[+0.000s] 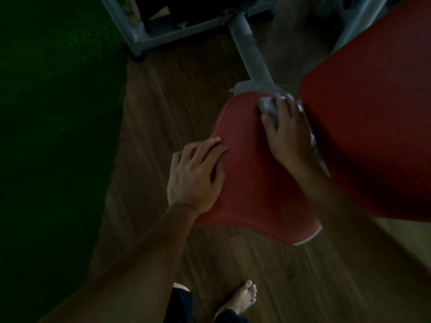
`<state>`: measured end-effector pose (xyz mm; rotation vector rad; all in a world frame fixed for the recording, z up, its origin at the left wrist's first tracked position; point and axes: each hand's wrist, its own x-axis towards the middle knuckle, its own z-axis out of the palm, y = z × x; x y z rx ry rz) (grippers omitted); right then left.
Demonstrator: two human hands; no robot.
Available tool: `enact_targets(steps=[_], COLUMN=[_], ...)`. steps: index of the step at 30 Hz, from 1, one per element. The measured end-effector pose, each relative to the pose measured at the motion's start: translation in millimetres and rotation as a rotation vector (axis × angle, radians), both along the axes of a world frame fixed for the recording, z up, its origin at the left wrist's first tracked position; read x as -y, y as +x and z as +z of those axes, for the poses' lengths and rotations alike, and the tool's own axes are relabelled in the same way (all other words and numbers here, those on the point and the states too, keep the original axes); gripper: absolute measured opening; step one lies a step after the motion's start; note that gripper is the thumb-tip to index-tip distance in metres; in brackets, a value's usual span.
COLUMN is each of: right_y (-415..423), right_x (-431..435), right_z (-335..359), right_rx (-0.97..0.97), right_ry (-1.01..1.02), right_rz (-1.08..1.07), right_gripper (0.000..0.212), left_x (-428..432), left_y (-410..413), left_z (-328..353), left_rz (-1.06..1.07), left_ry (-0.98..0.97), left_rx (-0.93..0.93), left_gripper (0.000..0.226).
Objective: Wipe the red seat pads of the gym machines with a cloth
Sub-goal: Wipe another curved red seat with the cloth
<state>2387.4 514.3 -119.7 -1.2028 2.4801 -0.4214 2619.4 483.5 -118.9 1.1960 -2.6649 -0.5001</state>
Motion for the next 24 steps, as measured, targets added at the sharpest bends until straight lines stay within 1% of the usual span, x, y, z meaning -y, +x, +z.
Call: enact_targets(steps=[2, 3, 5, 10, 12, 14, 15, 16, 17, 19, 22, 24], right_y=[-16, -19, -16, 3, -5, -19, -23, -23, -18, -6, 4, -1], right_x=[22, 26, 22, -13, 1, 24, 32, 34, 30, 8, -20, -10], right_z=[2, 4, 7, 9, 7, 4, 3, 2, 3, 0, -14, -15], right_rx=[0.150, 0.172, 0.161, 0.060, 0.106, 0.228, 0.270, 0.273, 0.244, 0.128, -0.031, -0.042], right_ry=[-0.019, -0.013, 0.000, -0.053, -0.036, -0.004, -0.009, -0.033, -0.061, -0.104, -0.104, -0.132], right_rz=[-0.106, -0.139, -0.158, -0.085, -0.097, -0.167, -0.198, -0.209, -0.195, -0.113, -0.014, -0.033], right_gripper=[0.056, 0.054, 0.051, 0.049, 0.050, 0.050, 0.049, 0.048, 0.046, 0.046, 0.048, 0.047], left_x=[0, 0, 0, 0, 1, 1, 1, 1, 1, 0, 0, 0], left_y=[0, -1, 0, 0, 0, -1, -1, -1, 0, -1, -1, -1], left_z=[0, 0, -1, -2, -1, -1, -1, -1, -1, -1, -2, -1], left_rz=[-0.001, -0.003, -0.006, -0.006, -0.006, -0.012, -0.013, -0.012, -0.012, -0.010, -0.013, -0.012], left_ry=[0.003, 0.004, 0.001, 0.003, 0.004, 0.006, 0.005, 0.003, -0.002, -0.009, -0.011, -0.009], left_rx=[0.002, 0.002, 0.000, -0.004, 0.000, 0.012, 0.016, 0.019, 0.019, 0.017, 0.010, 0.008], left_gripper=[0.042, 0.042, 0.041, 0.041, 0.041, 0.041, 0.041, 0.042, 0.042, 0.042, 0.042, 0.042])
